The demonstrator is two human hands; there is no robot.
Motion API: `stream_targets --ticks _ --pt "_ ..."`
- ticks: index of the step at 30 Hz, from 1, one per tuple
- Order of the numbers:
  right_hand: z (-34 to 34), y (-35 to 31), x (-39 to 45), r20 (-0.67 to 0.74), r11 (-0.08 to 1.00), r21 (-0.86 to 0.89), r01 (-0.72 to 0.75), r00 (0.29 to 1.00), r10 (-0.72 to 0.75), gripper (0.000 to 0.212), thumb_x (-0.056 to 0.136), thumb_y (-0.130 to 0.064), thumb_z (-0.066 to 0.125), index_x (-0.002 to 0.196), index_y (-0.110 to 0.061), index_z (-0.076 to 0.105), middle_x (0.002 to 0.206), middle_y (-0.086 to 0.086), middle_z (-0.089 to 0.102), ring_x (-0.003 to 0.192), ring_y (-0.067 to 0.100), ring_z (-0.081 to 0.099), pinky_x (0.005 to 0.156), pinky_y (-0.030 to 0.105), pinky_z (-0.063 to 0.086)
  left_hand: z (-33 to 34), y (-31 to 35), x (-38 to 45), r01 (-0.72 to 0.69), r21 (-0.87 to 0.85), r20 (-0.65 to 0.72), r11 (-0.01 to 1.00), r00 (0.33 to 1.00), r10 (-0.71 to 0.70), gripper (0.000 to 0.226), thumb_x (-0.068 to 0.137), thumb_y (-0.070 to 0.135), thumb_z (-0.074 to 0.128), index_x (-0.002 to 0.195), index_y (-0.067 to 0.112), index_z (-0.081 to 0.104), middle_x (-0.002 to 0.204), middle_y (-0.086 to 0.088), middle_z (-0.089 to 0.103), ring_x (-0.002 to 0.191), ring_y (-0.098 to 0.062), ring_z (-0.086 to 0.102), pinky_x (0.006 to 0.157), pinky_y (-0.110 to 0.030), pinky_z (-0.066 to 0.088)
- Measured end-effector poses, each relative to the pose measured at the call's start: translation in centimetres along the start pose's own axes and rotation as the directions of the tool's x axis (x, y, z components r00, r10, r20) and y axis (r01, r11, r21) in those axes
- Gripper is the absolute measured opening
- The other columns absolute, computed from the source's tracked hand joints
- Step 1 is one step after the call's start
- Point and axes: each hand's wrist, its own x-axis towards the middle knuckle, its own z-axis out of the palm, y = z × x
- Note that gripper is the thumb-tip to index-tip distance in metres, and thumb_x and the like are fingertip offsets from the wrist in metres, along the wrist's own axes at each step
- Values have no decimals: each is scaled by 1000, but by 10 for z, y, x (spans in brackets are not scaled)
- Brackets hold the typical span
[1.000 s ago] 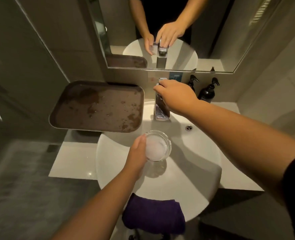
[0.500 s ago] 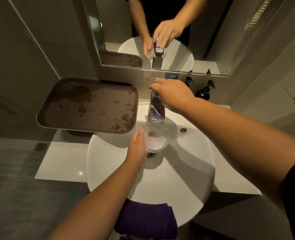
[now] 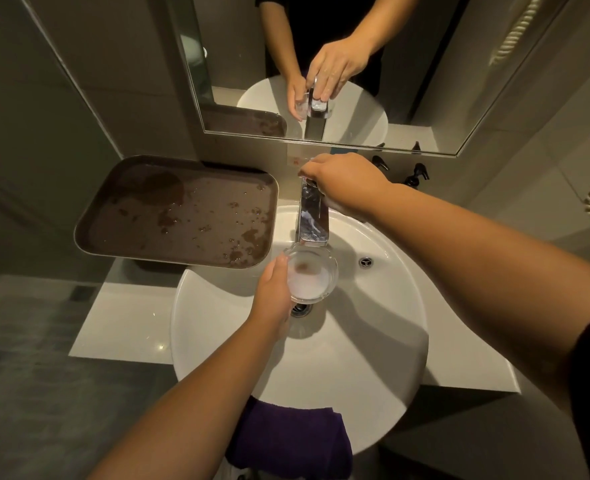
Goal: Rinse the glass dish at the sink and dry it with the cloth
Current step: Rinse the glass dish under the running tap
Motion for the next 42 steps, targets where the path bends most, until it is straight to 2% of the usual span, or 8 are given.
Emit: stream_targets --ticks 13,17,19,21,29,32,35,42 --pt "6 -5 -19 -42 949 286 -133 988 152 58 92 -11 58 146 -21 41 150 7 45 134 30 45 109 46 41 -1 3 0 -13 0 16 1000 1000 13 29 99 41 42 111 30 66 110 -3 75 104 -23 70 95 -47 54" --pt "64 -41 -91 60 397 794 -460 710 702 44 97 -33 54 136 -15 50 136 10 52 119 25 54 102 40 44 -3 1 -4 17 6 4 1000 1000 -17 26 94 30 52 117 34 63 113 -1 72 105 -23 69 94 -50 54" --pt "91 -75 -115 538 -138 803 -580 604 588 39 98 -42 50 125 -14 58 121 8 63 95 23 64 87 42 52 0 -3 -7 36 10 -9 999 999 -36 32 91 16 50 114 34 63 111 -4 72 102 -26 69 88 -50 57" --pt "104 -96 -119 697 -370 717 -591 592 405 28 100 -33 48 102 -12 66 94 10 70 73 25 64 70 40 53 4 -7 -17 20 68 -17 997 1000 -19 31 85 13 53 103 35 66 102 -4 74 94 -25 72 82 -45 59" --pt "97 -63 -118 637 120 728 -675 731 245 22 96 -11 45 88 -15 65 70 7 63 54 22 58 46 24 47 -21 27 12 -121 838 239 533 958 -158 36 95 35 46 71 10 57 63 -14 63 53 -26 55 55 -30 45" --pt "101 -62 -107 560 4 791 -612 727 398 23 94 -13 49 75 -14 62 66 3 58 58 20 52 53 28 43 -11 18 10 -185 865 144 467 982 122 32 98 31 37 79 11 51 81 -15 65 69 -27 57 62 -34 43" --pt "109 -81 -98 476 -221 865 -451 594 649 18 94 -20 51 77 -20 59 74 -2 60 67 17 54 62 30 43 6 -2 -8 -119 701 -87 704 964 250 32 95 29 31 98 9 57 88 -10 66 80 -30 64 69 -39 52" --pt "124 -67 -103 583 -49 792 -608 731 353 24 92 -13 51 94 -16 75 83 1 73 72 18 65 59 25 51 -18 21 10 -127 854 224 504 965 -136 28 92 28 39 82 10 57 74 -18 68 66 -35 68 51 -32 48"
